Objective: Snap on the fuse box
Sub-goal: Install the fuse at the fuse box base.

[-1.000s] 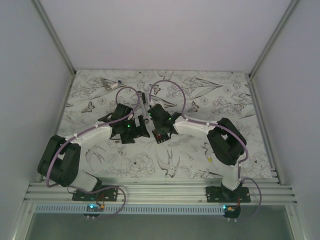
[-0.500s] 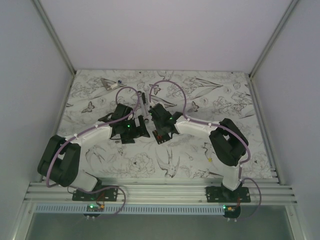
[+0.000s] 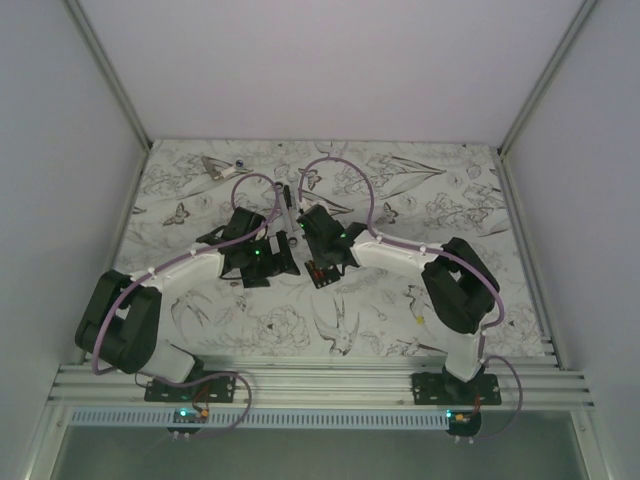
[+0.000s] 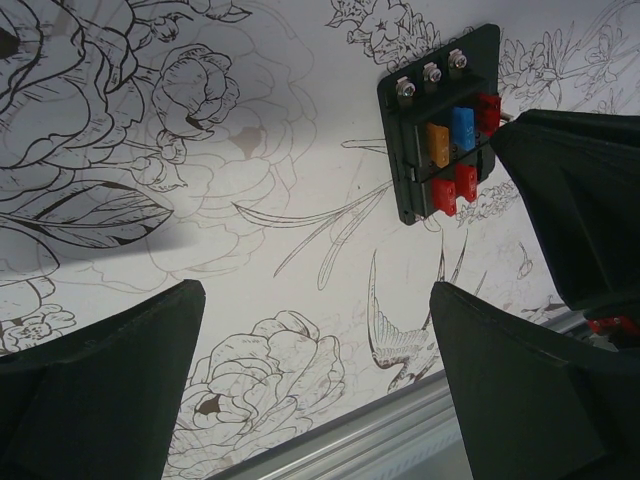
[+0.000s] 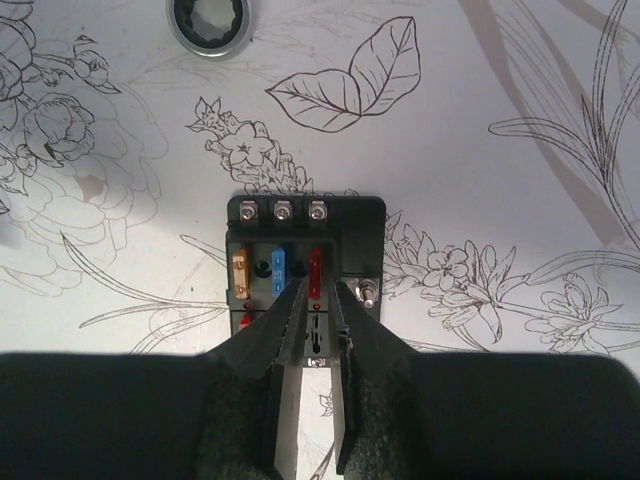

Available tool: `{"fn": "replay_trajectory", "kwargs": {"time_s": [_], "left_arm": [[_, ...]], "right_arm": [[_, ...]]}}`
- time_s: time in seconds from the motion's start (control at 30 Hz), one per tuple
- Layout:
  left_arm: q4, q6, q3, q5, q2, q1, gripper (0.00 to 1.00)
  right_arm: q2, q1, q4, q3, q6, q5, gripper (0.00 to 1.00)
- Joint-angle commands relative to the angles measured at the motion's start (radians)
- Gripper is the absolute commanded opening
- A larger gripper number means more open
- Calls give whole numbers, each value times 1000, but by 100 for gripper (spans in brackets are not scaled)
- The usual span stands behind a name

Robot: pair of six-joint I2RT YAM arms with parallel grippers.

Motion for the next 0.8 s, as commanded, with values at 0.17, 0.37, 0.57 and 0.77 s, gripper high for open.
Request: {"fn": "replay_trajectory", "kwargs": {"time_s": [0.17,0.37,0.57,0.77], "left_arm": [[-11,-6,-23,4,-17,-6,99],[-11,-5,-23,5,-16,-6,100],[-11,-5,-25,5,-18,-6,100],[-11,-5,-28,3,-19,-6,100]], "right_arm": [[43,-5,17,59,-15,16,16],[65,-5,-2,67,-10,18,10],[80,-5,-38,68,-7,25,0],[126,-8,-87,62,-12,27,0]]}}
